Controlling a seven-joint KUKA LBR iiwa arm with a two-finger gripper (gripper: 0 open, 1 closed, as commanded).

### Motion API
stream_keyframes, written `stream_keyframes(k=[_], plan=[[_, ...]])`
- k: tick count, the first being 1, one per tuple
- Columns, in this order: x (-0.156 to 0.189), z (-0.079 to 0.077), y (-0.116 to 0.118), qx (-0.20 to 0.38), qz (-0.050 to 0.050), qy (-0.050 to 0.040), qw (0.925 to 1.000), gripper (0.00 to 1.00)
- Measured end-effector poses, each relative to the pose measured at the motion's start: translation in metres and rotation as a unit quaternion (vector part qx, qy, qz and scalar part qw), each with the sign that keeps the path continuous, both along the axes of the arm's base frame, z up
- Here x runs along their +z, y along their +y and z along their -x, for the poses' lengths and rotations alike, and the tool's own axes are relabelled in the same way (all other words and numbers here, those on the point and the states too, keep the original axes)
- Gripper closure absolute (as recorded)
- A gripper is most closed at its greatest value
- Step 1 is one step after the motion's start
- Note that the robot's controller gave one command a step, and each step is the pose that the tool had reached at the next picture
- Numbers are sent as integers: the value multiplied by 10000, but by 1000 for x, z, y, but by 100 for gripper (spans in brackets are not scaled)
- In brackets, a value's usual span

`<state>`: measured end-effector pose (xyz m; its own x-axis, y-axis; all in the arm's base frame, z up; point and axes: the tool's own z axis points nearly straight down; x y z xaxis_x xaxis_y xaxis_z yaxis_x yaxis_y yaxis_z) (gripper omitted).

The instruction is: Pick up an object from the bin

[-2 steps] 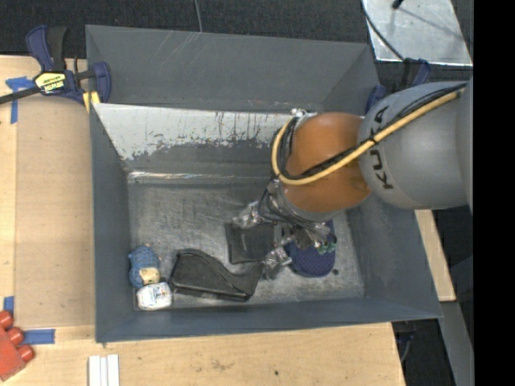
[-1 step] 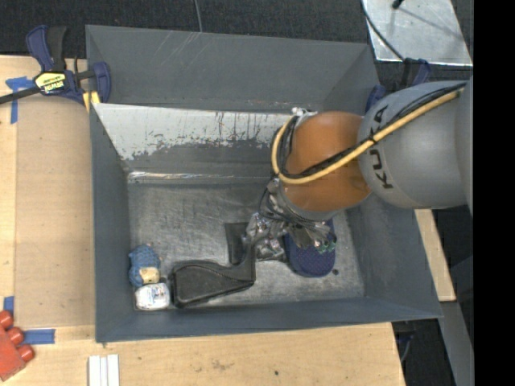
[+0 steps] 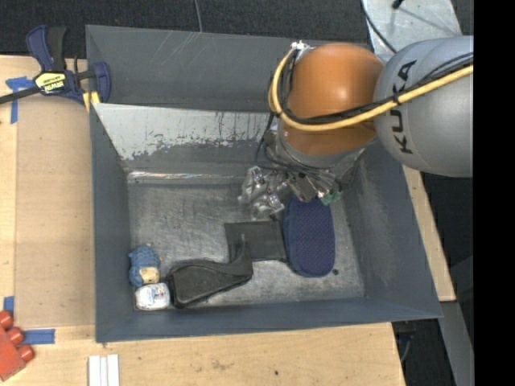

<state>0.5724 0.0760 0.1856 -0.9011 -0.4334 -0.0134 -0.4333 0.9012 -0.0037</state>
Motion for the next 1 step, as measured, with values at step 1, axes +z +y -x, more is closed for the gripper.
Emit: stream_keyframes(k=[1], plan=[[-60, -20, 32, -2012, -9, 74, 9795, 100]])
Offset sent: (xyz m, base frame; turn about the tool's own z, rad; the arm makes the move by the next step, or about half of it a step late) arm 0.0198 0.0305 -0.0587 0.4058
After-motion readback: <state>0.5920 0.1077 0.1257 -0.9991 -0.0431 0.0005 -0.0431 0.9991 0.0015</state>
